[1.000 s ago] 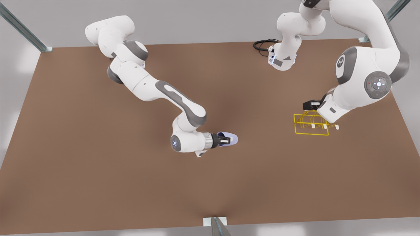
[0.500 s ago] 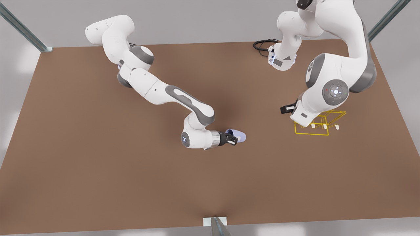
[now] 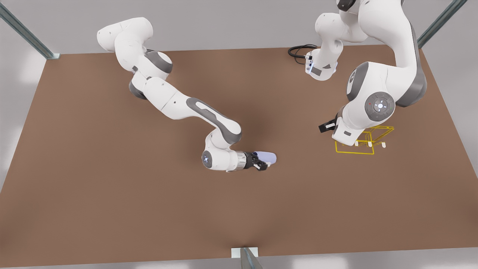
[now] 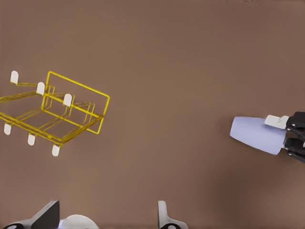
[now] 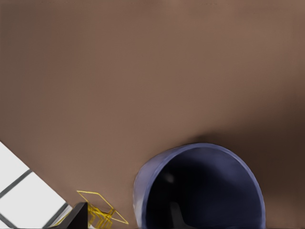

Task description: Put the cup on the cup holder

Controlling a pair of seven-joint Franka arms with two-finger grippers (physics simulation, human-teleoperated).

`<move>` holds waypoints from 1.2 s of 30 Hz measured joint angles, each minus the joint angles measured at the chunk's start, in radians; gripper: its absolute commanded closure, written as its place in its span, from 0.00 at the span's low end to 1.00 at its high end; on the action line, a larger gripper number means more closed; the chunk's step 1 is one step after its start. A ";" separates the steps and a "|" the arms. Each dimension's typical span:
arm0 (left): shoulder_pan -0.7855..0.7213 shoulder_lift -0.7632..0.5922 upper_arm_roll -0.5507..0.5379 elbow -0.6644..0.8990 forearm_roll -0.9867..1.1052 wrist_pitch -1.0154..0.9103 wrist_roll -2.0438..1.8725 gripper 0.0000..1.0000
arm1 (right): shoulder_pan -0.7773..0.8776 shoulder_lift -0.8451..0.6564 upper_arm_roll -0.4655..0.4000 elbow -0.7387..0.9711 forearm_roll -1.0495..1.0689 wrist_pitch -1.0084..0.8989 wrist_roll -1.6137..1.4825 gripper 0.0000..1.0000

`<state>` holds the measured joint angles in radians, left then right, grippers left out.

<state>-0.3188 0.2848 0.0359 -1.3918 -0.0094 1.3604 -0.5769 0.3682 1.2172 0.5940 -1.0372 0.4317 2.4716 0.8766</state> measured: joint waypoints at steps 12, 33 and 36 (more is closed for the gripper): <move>-0.173 0.082 -0.003 -0.001 -0.044 0.081 -0.193 0.00 | -0.130 -0.171 -0.125 -0.069 -0.051 -0.143 -0.038 0.03; -0.215 0.322 -0.008 -0.161 -0.126 0.802 -1.370 0.00 | -0.384 -0.928 -0.559 -0.399 -0.413 -0.800 -0.556 0.00; -0.241 0.284 -0.008 -0.266 -0.124 0.836 -1.473 0.00 | -0.385 -0.923 -0.559 -0.399 -0.413 -0.813 -0.600 0.00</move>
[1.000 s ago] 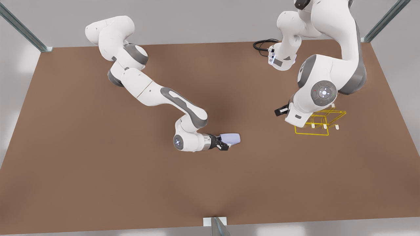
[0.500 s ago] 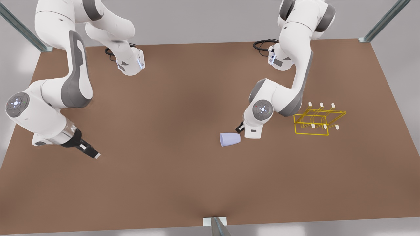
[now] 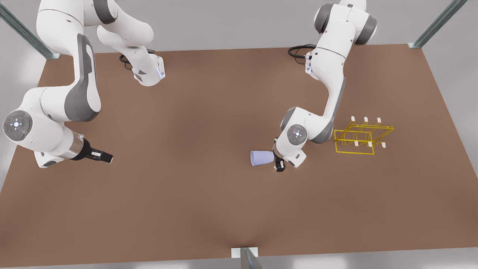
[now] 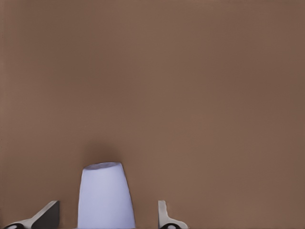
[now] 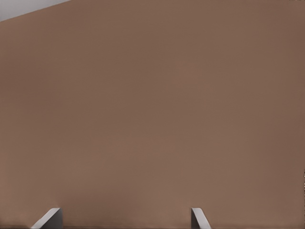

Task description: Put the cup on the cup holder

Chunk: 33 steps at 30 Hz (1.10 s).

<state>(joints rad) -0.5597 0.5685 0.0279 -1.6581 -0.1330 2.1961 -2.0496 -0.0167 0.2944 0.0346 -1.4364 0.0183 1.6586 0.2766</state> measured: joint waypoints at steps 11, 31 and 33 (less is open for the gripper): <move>-0.075 0.038 -0.002 -0.062 -0.002 0.191 -0.260 0.00 | -0.028 -0.058 -0.003 -0.073 -0.003 -0.006 -0.116 0.00; -0.071 0.110 -0.002 -0.056 0.008 0.266 -0.288 0.00 | -0.007 -0.007 0.005 0.009 -0.002 -0.005 -0.218 0.00; -0.069 0.120 -0.002 -0.056 0.006 0.267 -0.258 0.00 | -0.007 -0.007 0.005 0.009 -0.003 -0.005 -0.223 0.00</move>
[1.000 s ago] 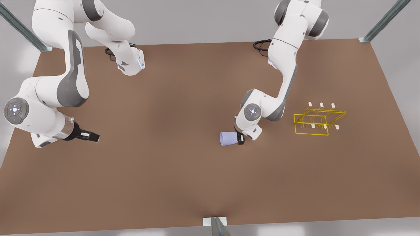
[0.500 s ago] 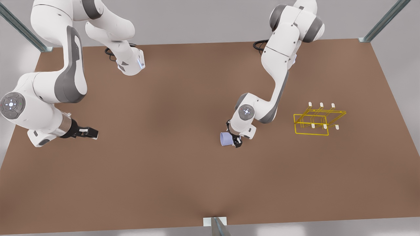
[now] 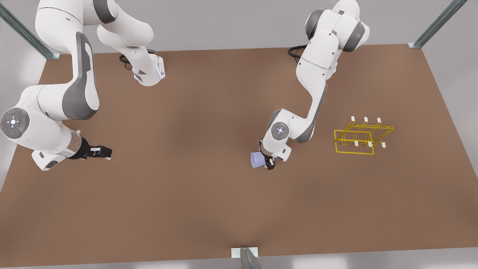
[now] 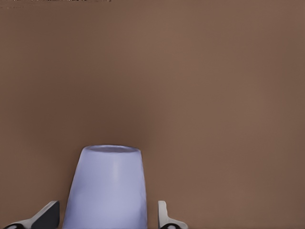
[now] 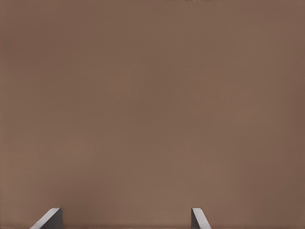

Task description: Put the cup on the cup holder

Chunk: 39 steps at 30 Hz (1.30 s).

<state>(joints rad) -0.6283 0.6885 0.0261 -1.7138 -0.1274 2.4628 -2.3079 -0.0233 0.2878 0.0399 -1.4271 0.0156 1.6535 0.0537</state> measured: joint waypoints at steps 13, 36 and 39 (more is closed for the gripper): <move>0.002 0.042 -0.009 0.005 -0.034 0.002 0.130 0.27 | 0.001 0.006 0.000 0.014 -0.006 0.004 -0.020 0.00; -0.683 0.334 1.133 -0.010 0.785 -0.713 0.232 0.27 | 0.003 0.006 0.002 0.014 -0.024 0.005 -0.036 0.00; -0.666 0.348 1.134 -0.035 0.821 -0.675 0.244 0.27 | 0.003 0.006 0.002 0.014 -0.024 0.005 -0.037 0.00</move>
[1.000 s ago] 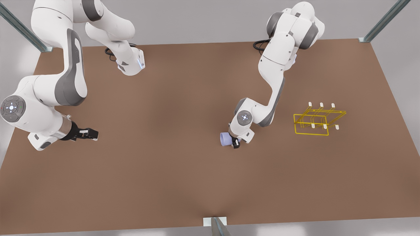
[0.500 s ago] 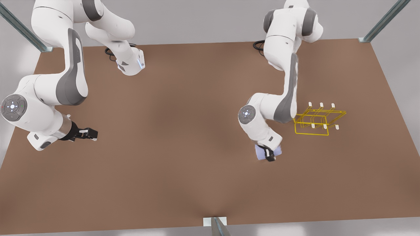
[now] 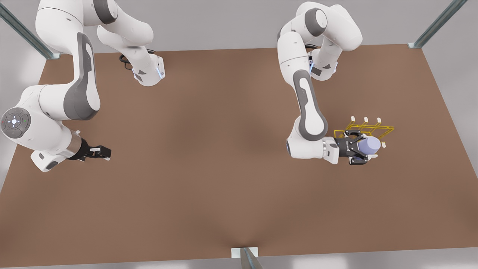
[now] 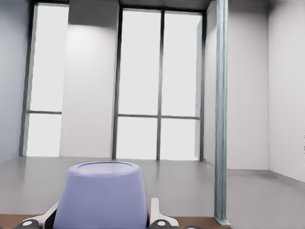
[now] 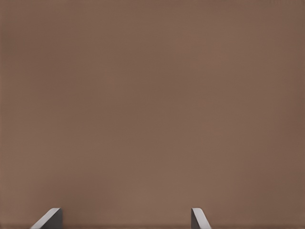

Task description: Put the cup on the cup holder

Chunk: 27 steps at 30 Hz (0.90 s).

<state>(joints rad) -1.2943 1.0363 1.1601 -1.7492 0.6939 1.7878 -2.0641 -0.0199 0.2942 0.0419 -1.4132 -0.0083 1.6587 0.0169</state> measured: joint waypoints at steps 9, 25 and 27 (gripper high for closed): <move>0.015 -0.003 0.006 -0.154 0.019 0.139 0.033 0.27 | -0.001 0.001 -0.001 0.000 0.000 0.000 -0.003 0.00; -0.061 -0.011 0.015 -0.266 -0.031 0.194 0.056 0.26 | -0.001 0.002 -0.001 0.000 0.003 0.000 -0.010 0.00; -0.052 -0.009 0.010 -0.260 -0.039 0.199 0.053 0.26 | -0.002 0.001 -0.001 0.000 0.003 0.000 -0.011 0.00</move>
<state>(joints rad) -1.3466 1.0277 1.1702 -2.0096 0.6548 1.9866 -2.0114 -0.0215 0.2954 0.0412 -1.4133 -0.0054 1.6586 0.0064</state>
